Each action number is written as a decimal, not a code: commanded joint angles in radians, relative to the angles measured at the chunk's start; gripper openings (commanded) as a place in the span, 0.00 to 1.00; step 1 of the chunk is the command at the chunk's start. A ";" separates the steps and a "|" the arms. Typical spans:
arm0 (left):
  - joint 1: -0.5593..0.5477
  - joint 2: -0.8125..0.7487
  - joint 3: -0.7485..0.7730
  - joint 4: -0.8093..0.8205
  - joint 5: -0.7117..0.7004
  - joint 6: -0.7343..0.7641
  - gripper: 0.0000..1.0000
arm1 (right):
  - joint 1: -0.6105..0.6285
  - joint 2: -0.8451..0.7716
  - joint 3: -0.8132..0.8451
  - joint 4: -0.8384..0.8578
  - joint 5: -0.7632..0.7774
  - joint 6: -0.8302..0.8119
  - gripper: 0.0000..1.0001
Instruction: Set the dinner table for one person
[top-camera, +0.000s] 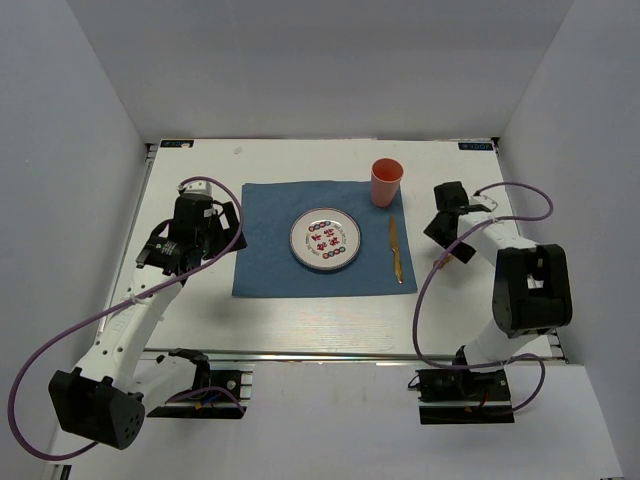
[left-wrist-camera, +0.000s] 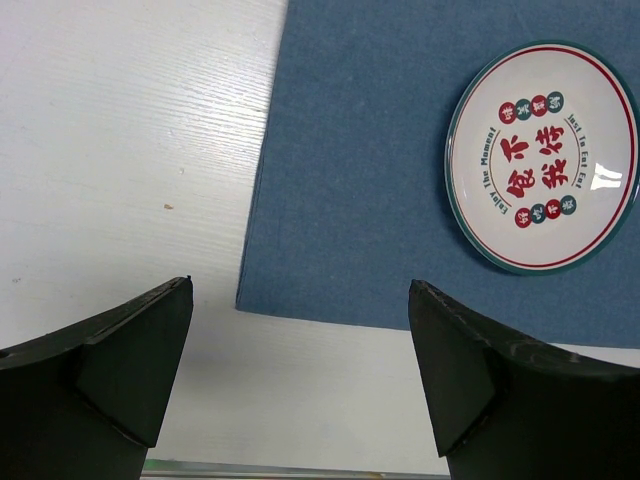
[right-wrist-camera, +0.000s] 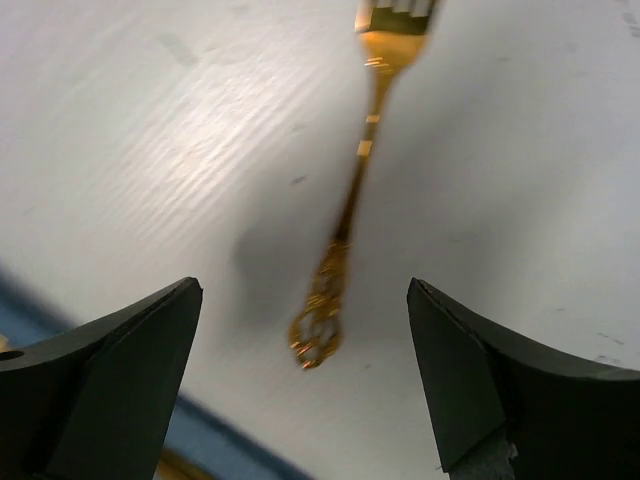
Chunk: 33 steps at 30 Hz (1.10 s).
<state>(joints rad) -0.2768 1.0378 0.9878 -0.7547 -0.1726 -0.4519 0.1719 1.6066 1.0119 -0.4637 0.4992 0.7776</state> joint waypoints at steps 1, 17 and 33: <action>0.005 -0.028 -0.012 0.017 0.004 0.010 0.98 | -0.064 0.033 0.028 -0.090 0.117 0.126 0.89; 0.005 -0.018 -0.011 0.022 0.019 0.019 0.98 | -0.255 0.138 -0.051 0.100 -0.045 0.066 0.43; 0.005 -0.071 0.008 -0.017 -0.140 -0.048 0.98 | 0.034 -0.295 -0.145 0.217 -0.119 -0.086 0.00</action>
<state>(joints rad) -0.2768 1.0233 0.9874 -0.7555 -0.2081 -0.4633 0.0624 1.3788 0.8097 -0.3084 0.3820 0.7399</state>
